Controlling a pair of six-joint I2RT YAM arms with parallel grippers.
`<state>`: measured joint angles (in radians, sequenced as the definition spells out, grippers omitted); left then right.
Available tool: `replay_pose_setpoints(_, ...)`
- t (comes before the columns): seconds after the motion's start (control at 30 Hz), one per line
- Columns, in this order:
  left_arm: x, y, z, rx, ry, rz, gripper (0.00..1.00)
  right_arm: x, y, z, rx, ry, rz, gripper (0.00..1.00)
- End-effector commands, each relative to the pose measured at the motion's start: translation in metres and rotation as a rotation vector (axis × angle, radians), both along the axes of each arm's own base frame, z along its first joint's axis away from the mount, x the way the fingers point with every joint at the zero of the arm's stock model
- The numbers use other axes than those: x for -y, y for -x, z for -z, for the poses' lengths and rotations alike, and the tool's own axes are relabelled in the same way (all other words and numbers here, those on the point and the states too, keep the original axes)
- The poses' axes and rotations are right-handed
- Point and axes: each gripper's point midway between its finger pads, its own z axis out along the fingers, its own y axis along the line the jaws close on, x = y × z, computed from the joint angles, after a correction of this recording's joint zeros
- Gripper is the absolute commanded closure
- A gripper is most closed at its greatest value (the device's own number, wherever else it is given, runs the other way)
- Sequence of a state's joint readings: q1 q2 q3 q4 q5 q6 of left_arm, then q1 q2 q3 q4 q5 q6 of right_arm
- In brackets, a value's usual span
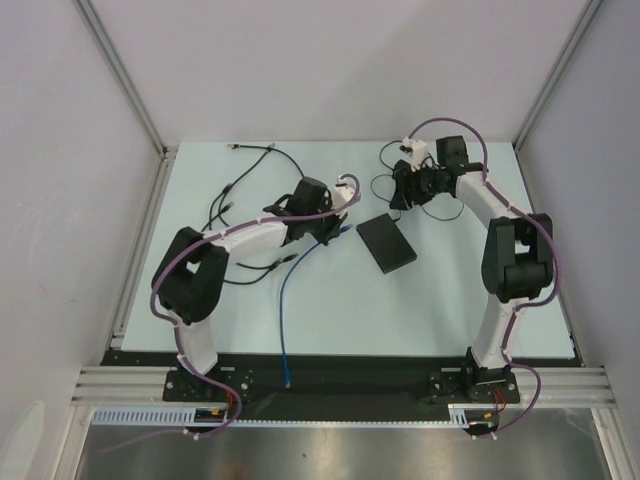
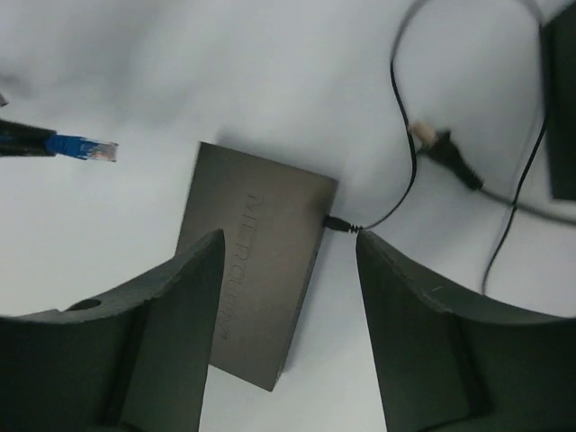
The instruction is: Insert the plug into the switch port
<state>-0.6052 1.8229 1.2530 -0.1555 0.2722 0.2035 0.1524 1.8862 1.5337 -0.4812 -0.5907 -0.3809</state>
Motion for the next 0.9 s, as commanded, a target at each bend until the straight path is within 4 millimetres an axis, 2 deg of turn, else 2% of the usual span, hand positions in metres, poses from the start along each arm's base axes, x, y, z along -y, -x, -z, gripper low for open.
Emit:
replay_pose_setpoints(0.0, 0.011, -0.028, -0.013, 0.122, -0.033, -0.011, 1.00, 0.014, 0.001, 0.017, -0.235, -0.122, 0.180, 0.37)
replay_pose_setpoints(0.1, 0.018, -0.025, -0.004, 0.122, -0.057, 0.028, 1.00, 0.013, -0.005, 0.034, -0.277, -0.131, 0.198, 0.39)
replay_pose_setpoints(0.23, 0.021, -0.022, 0.019, 0.109, -0.096, 0.045, 1.00, 0.009, -0.005, 0.049, -0.342, -0.168, 0.217, 0.42)
replay_pose_setpoints(0.37, 0.024, -0.021, 0.032, 0.081, -0.102, 0.052, 1.00, 0.010, -0.004, 0.063, -0.394, -0.192, 0.251, 0.41)
replay_pose_setpoints(0.57, 0.025, -0.022, 0.039, 0.091, -0.114, 0.056, 1.00, 0.012, -0.004, 0.077, -0.426, -0.197, 0.274, 0.42)
replay_pose_setpoints(0.87, 0.030, -0.024, 0.044, 0.106, -0.122, 0.084, 1.00, 0.008, 0.006, 0.093, -0.498, -0.221, 0.293, 0.50)
